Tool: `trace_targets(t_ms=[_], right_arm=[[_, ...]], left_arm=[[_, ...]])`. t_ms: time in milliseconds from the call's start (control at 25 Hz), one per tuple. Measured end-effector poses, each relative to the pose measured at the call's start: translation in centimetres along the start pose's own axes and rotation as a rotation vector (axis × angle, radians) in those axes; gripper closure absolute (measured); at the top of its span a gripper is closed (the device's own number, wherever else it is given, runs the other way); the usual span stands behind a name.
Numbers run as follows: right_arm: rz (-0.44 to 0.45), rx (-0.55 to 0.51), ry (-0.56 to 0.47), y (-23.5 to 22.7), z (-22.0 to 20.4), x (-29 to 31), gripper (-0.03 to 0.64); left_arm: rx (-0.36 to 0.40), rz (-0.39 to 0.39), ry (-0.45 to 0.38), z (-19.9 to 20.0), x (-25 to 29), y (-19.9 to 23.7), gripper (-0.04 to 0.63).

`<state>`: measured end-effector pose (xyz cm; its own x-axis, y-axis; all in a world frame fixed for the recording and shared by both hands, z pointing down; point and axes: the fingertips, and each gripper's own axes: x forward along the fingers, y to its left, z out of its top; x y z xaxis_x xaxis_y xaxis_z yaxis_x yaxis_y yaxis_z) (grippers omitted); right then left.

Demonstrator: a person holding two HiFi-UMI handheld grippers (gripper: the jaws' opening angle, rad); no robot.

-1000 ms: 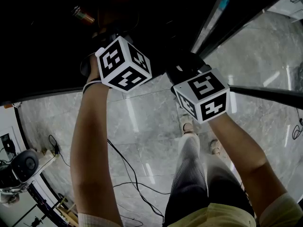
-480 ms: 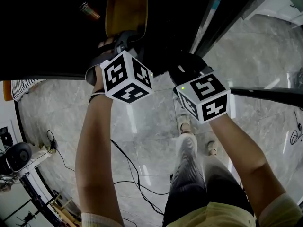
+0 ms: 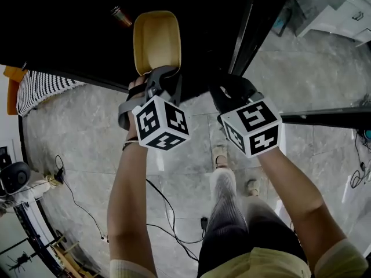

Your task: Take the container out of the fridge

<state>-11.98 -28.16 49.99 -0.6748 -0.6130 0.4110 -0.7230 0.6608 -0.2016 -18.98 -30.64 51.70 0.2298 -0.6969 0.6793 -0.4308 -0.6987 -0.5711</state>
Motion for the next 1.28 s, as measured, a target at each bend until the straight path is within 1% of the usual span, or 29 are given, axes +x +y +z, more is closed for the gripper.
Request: trace_targets(t_ms=[120,280,680,880,1080,1280], right_arm=[[0.006,-0.014,-0.004,0.2,0.4,-1.4,0.586],[0.007,-0.018,-0.012,0.4,1.0,-3.2,0.586],[0.033,-0.053,-0.037,2.4,3.0,-8.3,0.586],[0.038,-0.048,-0.062,3.0,4.2,-11.4,0.586],[0.043,-0.035,-0.086,3.3,5.1,-14.0,0.586],[0.052,-0.041,-0.106,4.1,6.2,-16.2,0.586]], left_arm=[[-0.035,0.028,-0.016,0.9,-1.9,-0.6,0.56],[-0.13,0.079,-0.067,2.5,-4.6,-1.2,0.56],[-0.245,0.154,-0.127,6.1,-10.9,-3.3,0.56],[-0.379,0.185,-0.159,7.2,-14.2,-4.1,0.56],[-0.482,0.218,-0.188,8.3,-16.8,-4.9,0.56],[-0.623,0.236,-0.232,9.2,-19.4,-5.1,0.56]])
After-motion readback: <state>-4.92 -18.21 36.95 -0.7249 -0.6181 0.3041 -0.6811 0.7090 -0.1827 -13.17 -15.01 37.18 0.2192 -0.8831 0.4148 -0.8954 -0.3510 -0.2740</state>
